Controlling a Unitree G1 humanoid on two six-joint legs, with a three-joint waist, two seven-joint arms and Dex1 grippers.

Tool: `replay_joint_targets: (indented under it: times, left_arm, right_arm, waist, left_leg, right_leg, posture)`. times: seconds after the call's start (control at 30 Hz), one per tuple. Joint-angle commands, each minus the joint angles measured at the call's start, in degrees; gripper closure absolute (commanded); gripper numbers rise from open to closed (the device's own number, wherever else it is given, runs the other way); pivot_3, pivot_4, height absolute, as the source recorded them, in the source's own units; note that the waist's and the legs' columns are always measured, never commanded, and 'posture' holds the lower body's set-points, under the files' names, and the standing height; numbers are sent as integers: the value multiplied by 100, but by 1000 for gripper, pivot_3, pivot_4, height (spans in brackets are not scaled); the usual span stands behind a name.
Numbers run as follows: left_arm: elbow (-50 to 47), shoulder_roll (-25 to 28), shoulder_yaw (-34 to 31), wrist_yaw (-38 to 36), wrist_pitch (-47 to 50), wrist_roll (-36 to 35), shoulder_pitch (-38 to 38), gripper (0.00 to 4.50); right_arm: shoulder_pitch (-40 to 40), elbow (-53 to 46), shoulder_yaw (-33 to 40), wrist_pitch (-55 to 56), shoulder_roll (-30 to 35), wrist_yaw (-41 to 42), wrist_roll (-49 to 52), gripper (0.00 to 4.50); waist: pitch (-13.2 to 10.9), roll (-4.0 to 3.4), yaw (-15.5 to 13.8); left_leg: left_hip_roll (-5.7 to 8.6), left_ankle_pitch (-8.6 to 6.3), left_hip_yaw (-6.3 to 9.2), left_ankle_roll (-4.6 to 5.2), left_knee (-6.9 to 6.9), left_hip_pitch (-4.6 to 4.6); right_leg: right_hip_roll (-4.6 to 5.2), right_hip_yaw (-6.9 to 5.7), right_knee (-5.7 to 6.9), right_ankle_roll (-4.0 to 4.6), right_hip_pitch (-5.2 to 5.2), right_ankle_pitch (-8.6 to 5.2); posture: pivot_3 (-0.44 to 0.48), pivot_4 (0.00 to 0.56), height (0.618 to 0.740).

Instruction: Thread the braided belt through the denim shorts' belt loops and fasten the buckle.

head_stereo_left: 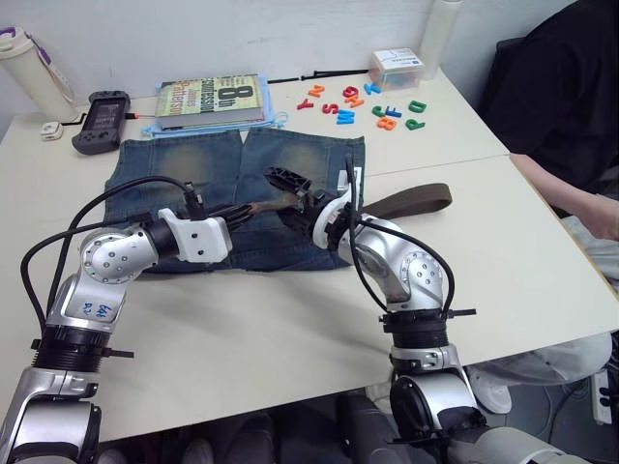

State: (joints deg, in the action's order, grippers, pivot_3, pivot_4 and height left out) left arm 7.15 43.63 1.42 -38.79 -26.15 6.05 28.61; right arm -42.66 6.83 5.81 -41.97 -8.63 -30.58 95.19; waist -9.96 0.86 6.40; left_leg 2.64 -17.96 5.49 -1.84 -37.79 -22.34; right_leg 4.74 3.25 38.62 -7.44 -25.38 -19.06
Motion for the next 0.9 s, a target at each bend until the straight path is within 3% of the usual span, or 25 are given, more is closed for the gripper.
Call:
replay_joint_targets:
  times: [0.03,0.1,0.3,0.33,0.57,0.73,0.77,0.8,0.9]
  left_arm:
    - [-160,53,-121,7,-14,-104,34,4500]
    - [-142,57,-121,-4,-22,-101,40,4500]
    - [-148,77,-143,-22,-41,-103,5,4500]
    - [-149,81,-148,-22,-43,-102,-5,4500]
    - [-189,41,-160,-9,0,-146,-36,4500]
    - [-337,-40,-146,22,257,-155,-111,2598]
    - [-366,-36,-152,15,290,-159,-132,2046]
    - [-402,9,-173,-72,301,-242,-205,1775]
    - [-301,214,-402,-290,262,-541,-525,1775]
  right_arm:
    - [135,-290,-108,63,-508,70,-20,559]
    - [197,-311,-128,93,-455,82,-63,1264]
    - [281,-360,-52,180,-354,138,-201,4264]
    - [287,-362,-35,188,-335,130,-223,4443]
    - [298,-394,15,238,-286,149,-355,4443]
    - [286,-492,69,307,-265,154,-418,4500]
    - [281,-512,98,326,-231,154,-450,4500]
    - [273,-529,128,344,-190,156,-496,4500]
    - [249,-581,218,373,-55,169,-631,4500]
  waist:
    - [0,0,0]
    - [0,0,-5]
    - [0,0,0]
    - [0,0,0]
    - [0,0,-3]
    - [0,0,-6]
    - [0,0,-3]
    - [0,0,-1]
    - [1,-1,10]
  left_leg:
    - [0,0,0,0,0,0]
    - [0,0,0,0,0,0]
    - [0,0,0,0,0,0]
    - [0,0,0,0,0,0]
    - [0,0,0,0,0,0]
    - [0,0,0,0,0,0]
    - [0,0,0,0,-1,0]
    - [0,0,0,0,-1,0]
    - [-1,0,0,0,0,0]
  right_leg:
    - [0,0,0,0,0,0]
    - [0,0,0,0,0,0]
    - [1,0,0,0,0,0]
    - [1,1,0,0,0,0]
    - [0,0,0,0,0,0]
    - [0,0,0,0,0,0]
    - [0,0,0,0,0,0]
    - [0,0,0,0,0,0]
    - [1,2,0,0,0,0]
  posture:
    - [0,150,740]
    - [0,150,740]
    - [0,150,740]
    - [0,150,740]
    - [0,150,740]
    - [0,150,740]
    - [0,150,740]
    - [0,150,740]
    - [0,150,740]
